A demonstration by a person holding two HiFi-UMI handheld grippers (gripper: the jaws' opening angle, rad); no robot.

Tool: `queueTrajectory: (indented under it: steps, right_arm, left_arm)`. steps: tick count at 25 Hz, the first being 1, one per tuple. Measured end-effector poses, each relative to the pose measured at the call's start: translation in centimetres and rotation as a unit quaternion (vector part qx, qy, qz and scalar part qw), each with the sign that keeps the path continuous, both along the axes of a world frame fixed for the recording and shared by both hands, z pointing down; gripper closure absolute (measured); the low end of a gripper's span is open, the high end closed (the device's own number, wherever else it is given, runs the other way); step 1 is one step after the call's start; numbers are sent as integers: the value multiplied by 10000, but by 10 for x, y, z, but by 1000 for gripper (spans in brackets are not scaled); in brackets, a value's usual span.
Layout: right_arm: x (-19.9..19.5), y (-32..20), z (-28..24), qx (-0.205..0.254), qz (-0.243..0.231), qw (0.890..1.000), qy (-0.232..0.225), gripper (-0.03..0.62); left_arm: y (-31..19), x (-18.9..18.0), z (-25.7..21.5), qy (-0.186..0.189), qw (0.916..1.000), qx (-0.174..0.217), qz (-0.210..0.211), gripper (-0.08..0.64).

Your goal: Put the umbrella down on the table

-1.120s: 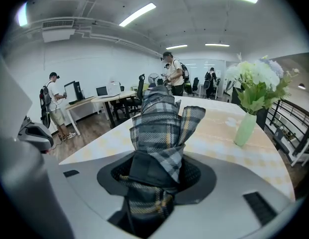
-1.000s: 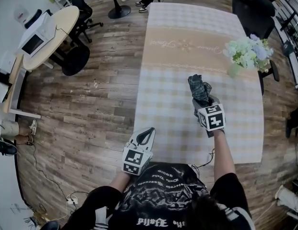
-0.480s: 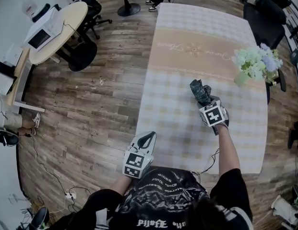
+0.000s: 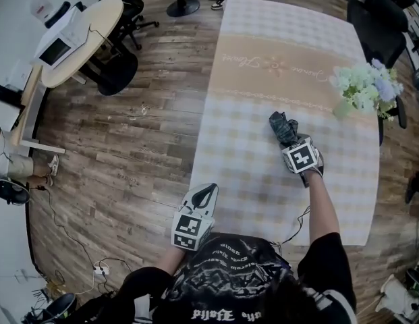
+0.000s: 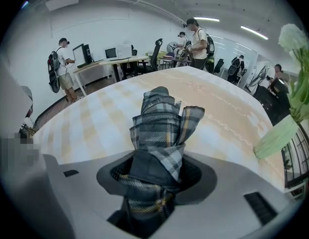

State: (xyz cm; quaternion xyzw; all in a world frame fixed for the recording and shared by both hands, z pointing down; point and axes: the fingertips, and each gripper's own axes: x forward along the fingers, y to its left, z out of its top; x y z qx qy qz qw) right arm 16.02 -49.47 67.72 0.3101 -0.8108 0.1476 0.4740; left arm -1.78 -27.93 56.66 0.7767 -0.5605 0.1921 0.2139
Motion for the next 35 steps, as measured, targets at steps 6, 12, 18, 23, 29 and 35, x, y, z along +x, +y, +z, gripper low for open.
queueTrajectory:
  steps: [6,12,18,23,29,35]
  right_arm:
    - [1,-1,5,-105,48,9997,-200,379]
    - [3,0,6,-180,157,9990,-382,358]
    - [5,7,-8,-162,567,9959,-683,173]
    - [14,11,-25,423,885,9923,-757,167]
    - [15,25,-75,1054,1101,9820,-1120,167]
    - [9,47,-115,1464,1129,9727,-1403,169]
  left_arm:
    - [0,2,4,-17,10000,-25,-44,540]
    - [6,2,0,-52,9999,66,-83,540]
    - [18,-9,-6,-6,9994,127,-324,540]
    - [25,-4,-13,53,9993,257,-271,540]
    - [36,-5,-15,137,9990,411,-140,540]
    - [40,3,-19,336,9981,505,118,540]
